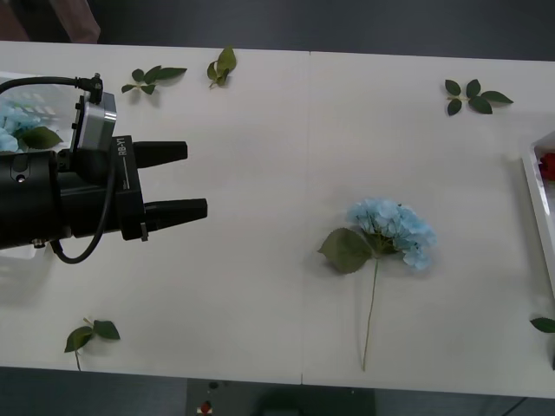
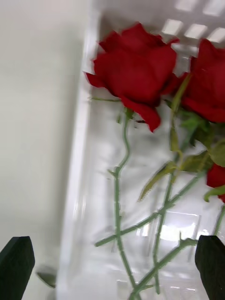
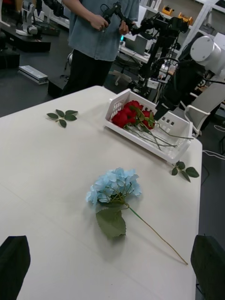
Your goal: Put the red flowers into the right box and the blue flowers into the left box
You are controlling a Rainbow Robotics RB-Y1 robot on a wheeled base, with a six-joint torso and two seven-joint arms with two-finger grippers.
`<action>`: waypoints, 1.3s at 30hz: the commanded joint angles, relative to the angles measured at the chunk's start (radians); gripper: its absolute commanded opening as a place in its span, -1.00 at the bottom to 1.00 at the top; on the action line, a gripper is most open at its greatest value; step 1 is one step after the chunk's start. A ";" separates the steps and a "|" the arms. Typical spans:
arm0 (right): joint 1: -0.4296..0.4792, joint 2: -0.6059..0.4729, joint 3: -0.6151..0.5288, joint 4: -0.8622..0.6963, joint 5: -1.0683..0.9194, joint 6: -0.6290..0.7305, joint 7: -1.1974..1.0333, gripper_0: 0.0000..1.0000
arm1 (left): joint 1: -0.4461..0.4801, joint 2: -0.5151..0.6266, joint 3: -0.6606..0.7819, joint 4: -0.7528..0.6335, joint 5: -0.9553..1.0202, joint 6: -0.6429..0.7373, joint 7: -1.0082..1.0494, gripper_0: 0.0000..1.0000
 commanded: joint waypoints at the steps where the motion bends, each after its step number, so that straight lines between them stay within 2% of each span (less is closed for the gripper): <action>1: -0.079 -0.036 0.009 -0.048 -0.040 0.069 -0.071 1.00 | -0.009 0.031 -0.001 -0.036 0.015 -0.006 -0.056 1.00; 11: -0.085 0.069 0.159 -0.278 -0.012 0.098 -0.367 1.00 | -0.009 0.031 -0.001 -0.036 0.015 -0.006 -0.056 1.00; 22: -0.082 0.162 0.345 -0.419 0.054 0.103 -0.640 1.00 | -0.009 0.031 -0.001 -0.036 0.015 -0.006 -0.056 1.00; 39: -0.044 0.320 0.631 -0.603 0.353 0.201 -0.967 1.00 | -0.009 0.031 -0.001 -0.036 0.015 -0.006 -0.056 1.00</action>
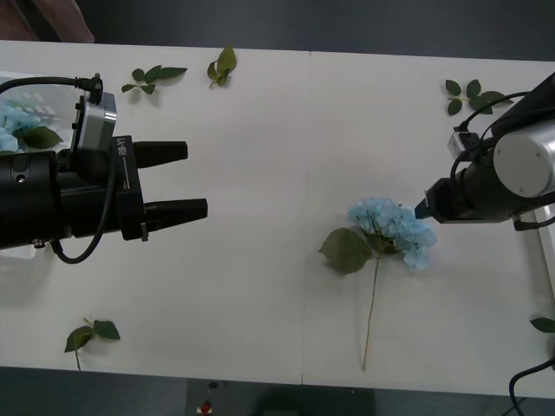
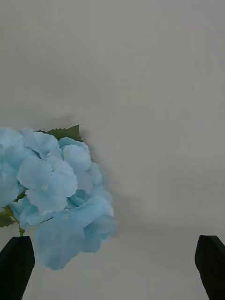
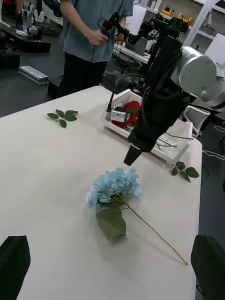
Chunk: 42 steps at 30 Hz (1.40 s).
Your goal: Put the red flowers into the right box and the blue flowers into the left box
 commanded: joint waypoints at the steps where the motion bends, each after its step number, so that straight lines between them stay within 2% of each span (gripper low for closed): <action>1: 0.030 0.028 0.054 -0.062 0.036 -0.001 -0.106 1.00 | -0.009 0.031 -0.001 -0.035 0.015 -0.006 -0.056 1.00; 23: 0.132 0.129 0.307 -0.097 0.182 -0.033 -0.203 1.00 | -0.009 0.031 -0.001 -0.035 0.015 -0.006 -0.056 1.00; 33: 0.169 0.146 0.329 -0.080 0.185 -0.053 -0.209 1.00 | -0.009 0.031 -0.001 -0.035 0.015 -0.006 -0.056 1.00; 42: 0.171 0.201 0.339 0.024 0.251 -0.136 -0.207 1.00 | -0.009 0.031 -0.001 -0.035 0.015 -0.006 -0.056 1.00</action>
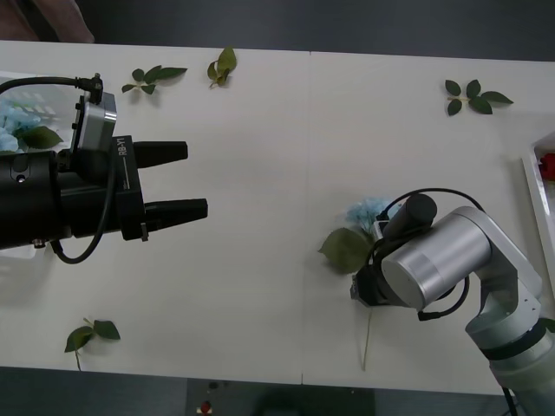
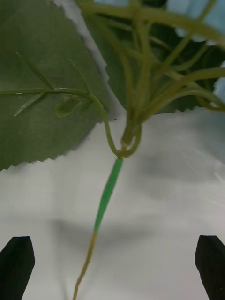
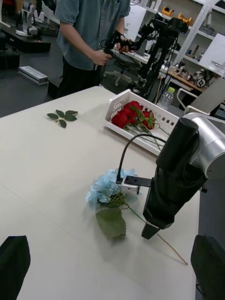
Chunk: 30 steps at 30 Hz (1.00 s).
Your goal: Put the red flowers into the right box and the blue flowers into the left box
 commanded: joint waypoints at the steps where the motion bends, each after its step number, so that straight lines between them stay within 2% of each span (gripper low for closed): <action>1: -0.018 0.050 0.005 0.036 0.034 -0.026 -0.033 1.00 | -0.009 0.031 -0.001 -0.035 0.015 -0.006 -0.056 1.00; 4: -0.025 0.057 0.005 0.064 0.040 -0.044 -0.034 1.00 | -0.009 0.031 -0.001 -0.035 0.015 -0.006 -0.056 1.00; 5: -0.025 0.059 0.005 0.067 0.040 -0.047 -0.034 0.94 | -0.009 0.031 -0.001 -0.035 0.015 -0.006 -0.056 1.00; 6: -0.025 0.059 0.005 0.068 0.040 -0.053 -0.034 0.48 | -0.009 0.031 -0.001 -0.035 0.015 -0.006 -0.056 1.00; 7: -0.025 0.060 0.005 0.070 0.040 -0.055 -0.034 -0.07 | -0.009 0.031 -0.001 -0.035 0.015 -0.006 -0.056 1.00; 8: -0.025 0.059 0.005 0.070 0.040 -0.055 -0.034 -0.40 | -0.009 0.031 -0.001 -0.035 0.015 -0.006 -0.056 1.00; 10: -0.025 0.059 0.005 0.070 0.038 -0.055 -0.034 -0.75 | -0.009 0.031 -0.001 -0.035 0.015 -0.006 -0.056 1.00; 12: -0.025 0.059 0.005 0.070 0.038 -0.056 -0.036 -0.95 | -0.009 0.031 -0.001 -0.035 0.015 -0.006 -0.056 1.00; 13: -0.025 0.059 0.005 0.070 0.042 -0.058 -0.037 -1.00 | -0.009 0.031 -0.001 -0.035 0.015 -0.006 -0.056 1.00; 23: -0.048 0.047 -0.006 0.068 0.043 -0.059 -0.052 -1.00 | -0.009 0.031 -0.001 -0.035 0.015 -0.006 -0.056 1.00; 30: -0.066 0.007 -0.049 -0.027 0.020 -0.056 -0.039 -1.00 | -0.009 0.031 -0.001 -0.035 0.015 -0.006 -0.056 1.00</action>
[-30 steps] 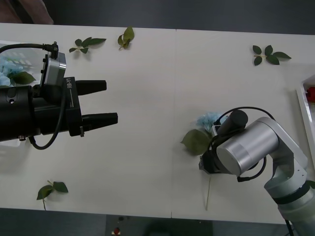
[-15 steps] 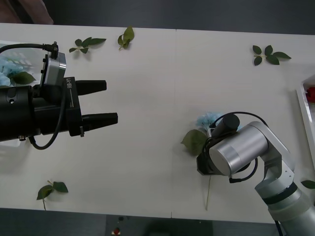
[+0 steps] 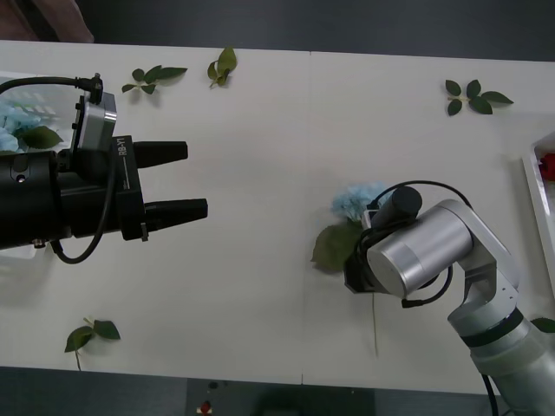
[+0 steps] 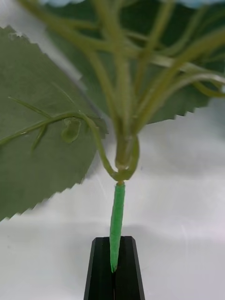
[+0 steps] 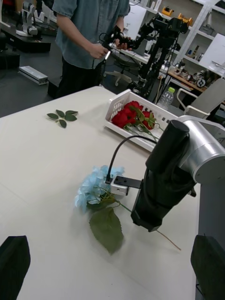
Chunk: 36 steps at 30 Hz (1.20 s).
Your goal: Put the red flowers into the right box and the blue flowers into the left box
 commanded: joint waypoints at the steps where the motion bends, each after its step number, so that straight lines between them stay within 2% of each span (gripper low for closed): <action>1: -0.018 -0.045 -0.054 -0.107 -0.033 0.006 -0.035 -1.00 | -0.009 0.031 -0.001 -0.035 0.015 -0.006 -0.056 1.00; 8: -0.031 -0.077 -0.186 -0.219 -0.208 0.006 0.123 -1.00 | -0.009 0.031 -0.001 -0.035 0.015 -0.006 -0.056 1.00; 20: -0.091 -0.073 -0.443 -0.254 -0.548 -0.002 0.486 -1.00 | -0.009 0.031 -0.001 -0.035 0.015 -0.006 -0.056 1.00; 29: -0.116 -0.070 -0.632 -0.190 -0.973 -0.034 0.643 -1.00 | -0.009 0.031 -0.001 -0.035 0.015 -0.006 -0.056 1.00; 36: -0.159 -0.068 -0.664 -0.088 -1.242 -0.089 0.728 -1.00 | -0.009 0.031 -0.001 -0.035 0.015 -0.006 -0.056 1.00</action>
